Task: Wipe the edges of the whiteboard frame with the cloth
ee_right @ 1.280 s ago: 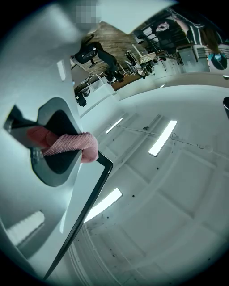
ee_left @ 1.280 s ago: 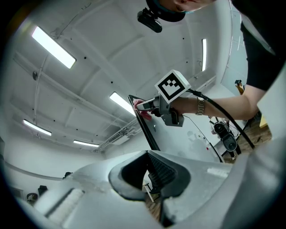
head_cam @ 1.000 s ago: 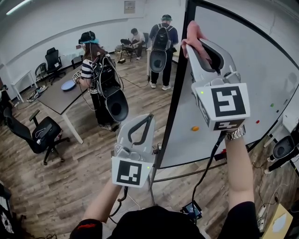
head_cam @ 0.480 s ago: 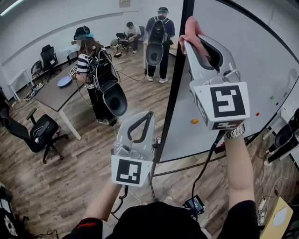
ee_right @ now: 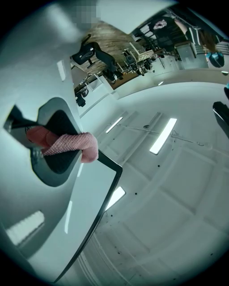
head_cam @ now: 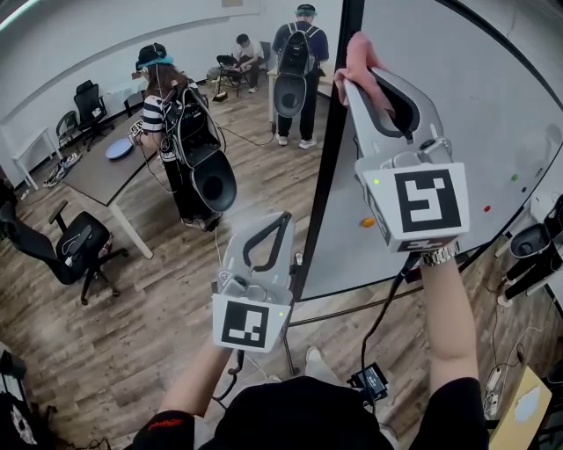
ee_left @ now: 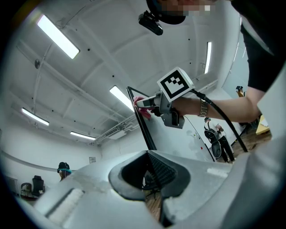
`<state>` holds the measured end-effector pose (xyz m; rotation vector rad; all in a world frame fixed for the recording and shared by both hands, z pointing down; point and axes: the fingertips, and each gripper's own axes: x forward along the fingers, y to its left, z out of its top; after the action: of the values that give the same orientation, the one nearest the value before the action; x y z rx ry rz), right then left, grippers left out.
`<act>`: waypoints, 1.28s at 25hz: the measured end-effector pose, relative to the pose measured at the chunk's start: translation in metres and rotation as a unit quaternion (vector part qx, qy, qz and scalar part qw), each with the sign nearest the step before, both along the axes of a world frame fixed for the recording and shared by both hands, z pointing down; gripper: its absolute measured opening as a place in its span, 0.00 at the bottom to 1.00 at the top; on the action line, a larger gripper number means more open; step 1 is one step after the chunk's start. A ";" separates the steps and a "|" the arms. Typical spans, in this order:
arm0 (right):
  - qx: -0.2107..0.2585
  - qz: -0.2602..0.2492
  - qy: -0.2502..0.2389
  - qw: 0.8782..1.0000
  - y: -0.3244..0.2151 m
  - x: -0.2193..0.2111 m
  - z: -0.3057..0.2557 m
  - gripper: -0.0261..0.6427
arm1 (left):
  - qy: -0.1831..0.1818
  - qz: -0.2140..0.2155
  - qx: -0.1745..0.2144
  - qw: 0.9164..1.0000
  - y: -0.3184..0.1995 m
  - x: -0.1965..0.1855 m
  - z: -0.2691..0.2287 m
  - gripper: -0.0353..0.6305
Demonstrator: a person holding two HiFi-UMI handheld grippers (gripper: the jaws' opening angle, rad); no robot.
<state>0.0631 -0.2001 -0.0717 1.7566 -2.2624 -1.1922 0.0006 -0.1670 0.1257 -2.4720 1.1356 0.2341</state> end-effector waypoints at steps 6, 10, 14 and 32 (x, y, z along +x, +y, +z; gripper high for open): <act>0.008 0.004 0.009 1.000 0.002 -0.004 0.011 0.13 | 0.003 -0.007 -0.003 1.000 -0.002 -0.008 0.007 0.05; 0.006 0.003 0.000 1.000 0.002 0.001 0.023 0.13 | 0.002 -0.007 -0.006 1.000 -0.004 -0.004 0.019 0.05; 0.002 0.001 -0.003 1.000 -0.002 0.008 0.036 0.14 | 0.007 -0.005 -0.016 1.000 -0.007 0.003 0.028 0.05; -0.015 0.005 -0.010 1.000 -0.006 0.012 0.068 0.13 | 0.002 -0.008 -0.024 1.000 -0.014 0.010 0.029 0.05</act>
<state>0.0753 -0.2064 -0.0037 1.7756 -2.2678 -1.1369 0.0102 -0.1805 0.1547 -2.5034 1.1753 0.2102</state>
